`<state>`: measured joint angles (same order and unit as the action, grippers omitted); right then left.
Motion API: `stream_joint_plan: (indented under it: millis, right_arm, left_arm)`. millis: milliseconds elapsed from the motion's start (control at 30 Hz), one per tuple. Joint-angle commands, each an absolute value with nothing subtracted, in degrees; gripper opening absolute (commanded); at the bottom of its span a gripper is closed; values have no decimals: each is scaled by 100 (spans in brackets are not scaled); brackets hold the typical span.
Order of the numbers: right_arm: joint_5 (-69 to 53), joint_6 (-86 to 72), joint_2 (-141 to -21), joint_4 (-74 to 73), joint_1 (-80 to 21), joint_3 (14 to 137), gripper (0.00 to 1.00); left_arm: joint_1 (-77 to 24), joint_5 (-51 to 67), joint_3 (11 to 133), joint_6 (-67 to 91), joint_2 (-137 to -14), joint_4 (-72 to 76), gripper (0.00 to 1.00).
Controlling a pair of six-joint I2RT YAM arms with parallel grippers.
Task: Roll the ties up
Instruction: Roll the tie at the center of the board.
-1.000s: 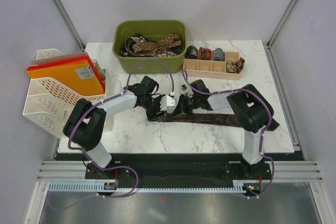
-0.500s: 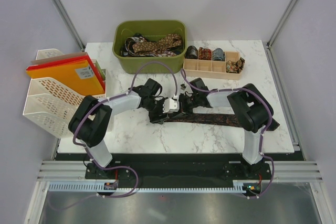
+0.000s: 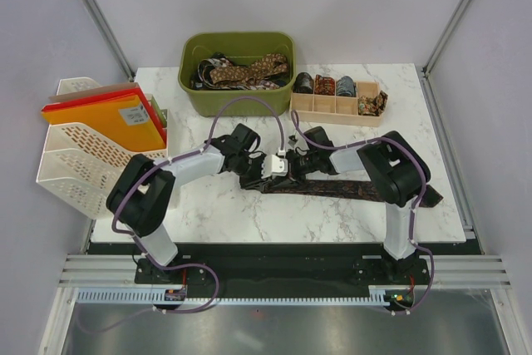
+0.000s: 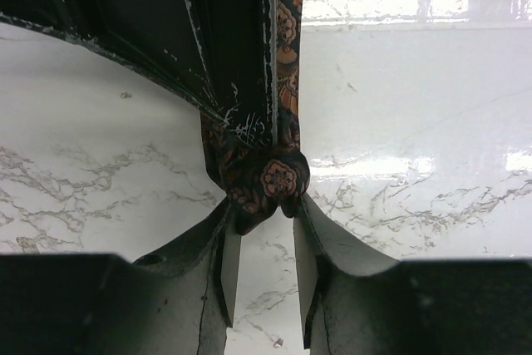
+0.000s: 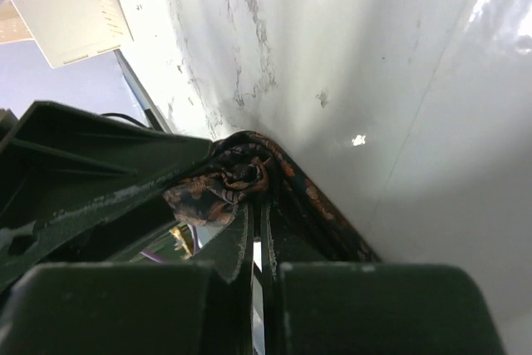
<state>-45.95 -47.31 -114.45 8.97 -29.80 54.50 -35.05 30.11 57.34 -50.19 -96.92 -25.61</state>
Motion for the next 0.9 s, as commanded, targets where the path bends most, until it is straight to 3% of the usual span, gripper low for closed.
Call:
stream_joint_plan:
  millis: [0,533,867]
  right_arm:
    - [-4069,-4790,-11804,984,-3059,5273,0]
    - [-4324,-4843,-11742,1248,-3067,5185,0]
    - [-4570,-4571,-11233,721,-2883,5343,23]
  left_arm:
    - [-3753,3392,6073,-4650,-9597,-2250,36]
    - [-4263,3032,6583,-4342,-10459,-2461,43]
    - [-4403,2365,6663,-4526,-10890,-3261,30]
